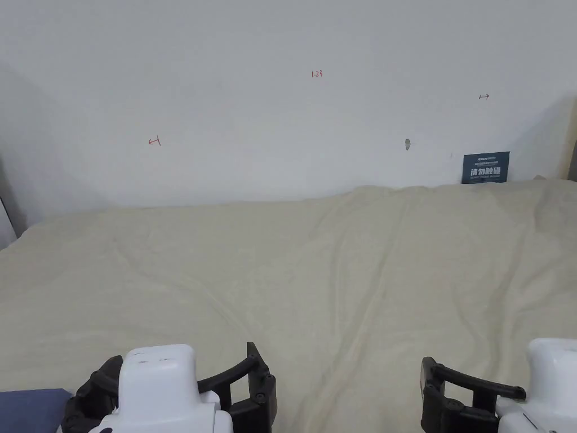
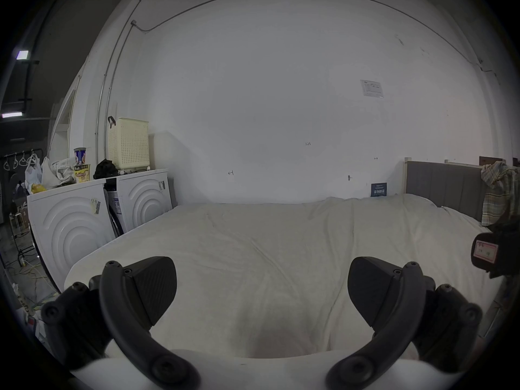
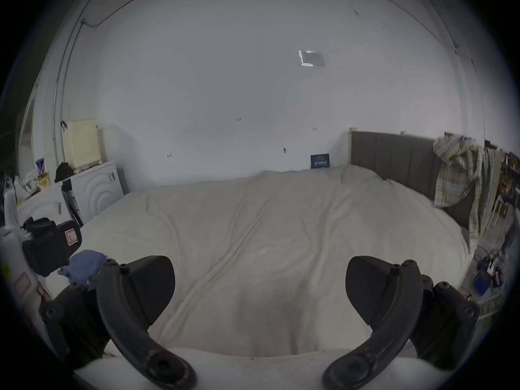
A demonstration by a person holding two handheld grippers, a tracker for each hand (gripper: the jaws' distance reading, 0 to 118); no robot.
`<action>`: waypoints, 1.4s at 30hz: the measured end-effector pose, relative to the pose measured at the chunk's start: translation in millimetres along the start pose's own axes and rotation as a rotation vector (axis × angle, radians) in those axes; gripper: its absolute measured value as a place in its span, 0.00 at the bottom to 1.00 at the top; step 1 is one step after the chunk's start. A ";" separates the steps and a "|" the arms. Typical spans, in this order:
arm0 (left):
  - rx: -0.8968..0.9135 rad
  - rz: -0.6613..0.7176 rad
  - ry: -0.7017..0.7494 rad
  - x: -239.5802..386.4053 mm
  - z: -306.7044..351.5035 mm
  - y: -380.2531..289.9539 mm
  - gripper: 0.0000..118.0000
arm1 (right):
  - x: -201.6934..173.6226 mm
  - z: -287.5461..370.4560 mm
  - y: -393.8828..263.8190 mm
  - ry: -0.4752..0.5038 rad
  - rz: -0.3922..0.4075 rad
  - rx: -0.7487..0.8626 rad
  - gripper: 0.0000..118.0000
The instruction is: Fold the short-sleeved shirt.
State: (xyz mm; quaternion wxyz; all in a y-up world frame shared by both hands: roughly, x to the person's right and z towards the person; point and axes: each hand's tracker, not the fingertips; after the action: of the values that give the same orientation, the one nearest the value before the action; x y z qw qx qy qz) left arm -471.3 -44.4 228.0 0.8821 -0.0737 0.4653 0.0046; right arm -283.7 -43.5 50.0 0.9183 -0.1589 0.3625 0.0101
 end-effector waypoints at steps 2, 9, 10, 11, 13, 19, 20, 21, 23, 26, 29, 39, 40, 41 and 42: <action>-0.004 -0.012 0.002 0.8 -0.6 -0.1 1.00 | -2.6 1.0 -0.6 -0.020 0.056 0.036 1.00; 0.001 -0.035 0.002 3.7 0.9 -0.8 1.00 | -13.2 1.5 -13.8 -0.162 0.212 0.205 1.00; 0.001 -0.035 0.001 4.1 1.0 -1.1 1.00 | -13.6 -0.7 -15.1 -0.146 0.227 0.205 1.00; 0.000 -0.035 0.001 4.2 1.0 -1.5 1.00 | -12.9 -1.3 -15.9 -0.136 0.230 0.200 1.00; -0.004 -0.034 0.000 4.6 0.5 -1.9 1.00 | -13.5 -3.1 -17.2 -0.154 0.241 0.220 1.00; -0.009 -0.019 -0.005 2.9 -0.7 -1.6 1.00 | -8.5 -4.1 -0.2 -0.130 0.098 -0.012 1.00; -0.012 -0.014 -0.005 2.4 -1.3 -1.4 1.00 | -5.9 -7.7 4.1 -0.103 0.065 -0.095 1.00; -0.013 -0.011 -0.005 2.1 -1.8 -1.3 1.00 | -4.4 -9.7 6.3 -0.093 0.049 -0.133 1.00; -0.020 0.000 -0.004 1.3 -3.1 -1.0 1.00 | -0.9 -13.5 9.1 -0.077 0.030 -0.176 1.00; -0.029 0.010 -0.003 -0.2 -4.8 -1.4 1.00 | -0.2 -11.5 7.5 -0.100 0.036 -0.133 1.00; -0.036 0.016 -0.001 -1.5 -6.5 -2.3 1.00 | 0.1 -8.3 3.9 -0.073 0.047 -0.043 1.00; -0.043 0.012 -0.001 -0.1 -6.8 -4.3 1.00 | -7.9 -0.5 -5.1 -0.061 0.102 0.051 1.00; -0.042 0.009 -0.002 0.2 -6.7 -4.3 1.00 | -8.2 -0.2 -5.4 -0.063 0.101 0.057 1.00; -0.041 0.007 -0.002 0.3 -6.7 -4.3 1.00 | -8.2 -0.1 -5.4 -0.062 0.107 0.065 1.00; -0.040 0.003 -0.001 0.5 -6.5 -4.6 1.00 | -7.9 0.2 -5.5 -0.057 0.116 0.072 1.00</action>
State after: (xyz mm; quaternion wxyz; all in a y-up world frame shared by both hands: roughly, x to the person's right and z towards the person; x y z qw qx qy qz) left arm -476.0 -49.8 224.5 0.8806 -0.0903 0.4649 0.0153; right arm -288.6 -47.9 57.0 0.9312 -0.1039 0.3451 0.0546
